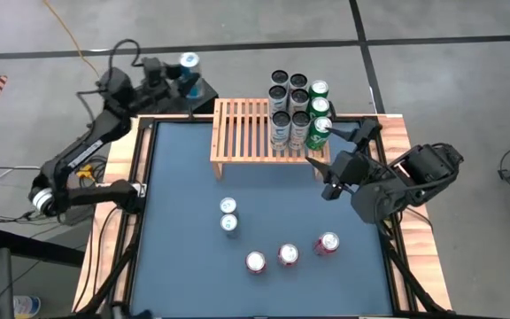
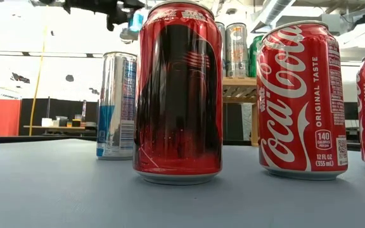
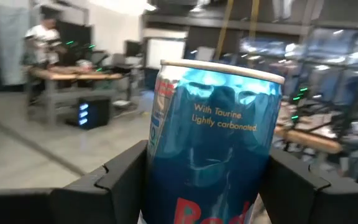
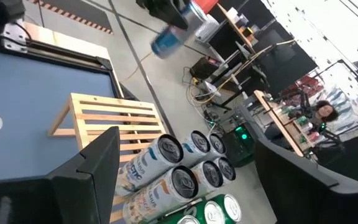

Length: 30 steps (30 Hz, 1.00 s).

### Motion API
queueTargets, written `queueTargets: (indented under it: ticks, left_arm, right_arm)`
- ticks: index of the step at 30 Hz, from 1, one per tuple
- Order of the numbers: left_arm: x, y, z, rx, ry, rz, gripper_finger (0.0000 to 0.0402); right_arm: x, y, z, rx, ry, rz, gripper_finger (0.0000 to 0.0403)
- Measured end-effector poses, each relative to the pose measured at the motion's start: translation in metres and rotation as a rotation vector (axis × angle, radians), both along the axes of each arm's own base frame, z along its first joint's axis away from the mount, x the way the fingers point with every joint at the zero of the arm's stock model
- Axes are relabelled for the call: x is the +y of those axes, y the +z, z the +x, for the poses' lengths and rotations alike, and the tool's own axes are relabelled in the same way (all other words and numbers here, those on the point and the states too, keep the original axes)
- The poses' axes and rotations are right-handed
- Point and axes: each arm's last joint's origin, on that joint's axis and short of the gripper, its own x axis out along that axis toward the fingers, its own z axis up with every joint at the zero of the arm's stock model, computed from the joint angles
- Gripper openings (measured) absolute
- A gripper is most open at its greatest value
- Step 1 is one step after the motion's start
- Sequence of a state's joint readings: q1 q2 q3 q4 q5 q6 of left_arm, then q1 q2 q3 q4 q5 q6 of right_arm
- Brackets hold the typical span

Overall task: Place canned beverage on shelf
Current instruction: Put the top left blue soda can on the shelf

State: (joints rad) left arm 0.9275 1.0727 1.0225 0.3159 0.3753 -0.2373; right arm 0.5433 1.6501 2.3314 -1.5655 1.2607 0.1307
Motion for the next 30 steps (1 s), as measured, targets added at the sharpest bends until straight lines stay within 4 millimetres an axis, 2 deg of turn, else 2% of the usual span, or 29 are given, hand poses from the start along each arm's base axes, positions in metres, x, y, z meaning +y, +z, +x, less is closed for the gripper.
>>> queueTargets:
  ticks: [8,16,25,30]
  left_arm:
    - [0.034,-0.032,0.057,-0.055,-0.099,0.051,0.0243]
    - [0.059,-0.084,0.108,-0.114,-0.182,0.001,0.0243]
    - [0.071,-0.131,0.137,-0.112,-0.243,-0.012,0.0243]
    - [0.067,-0.142,0.151,-0.076,-0.275,-0.012,0.0243]
  right_arm:
    - [0.003,0.001,-0.002,-0.006,0.014,0.006,0.0314]
    - [0.003,0.001,-0.002,-0.005,0.014,0.005,0.0314]
    - [0.0,0.002,-0.005,-0.007,0.014,0.007,0.0314]
    - [-0.002,0.003,-0.006,-0.009,0.008,0.011,0.0314]
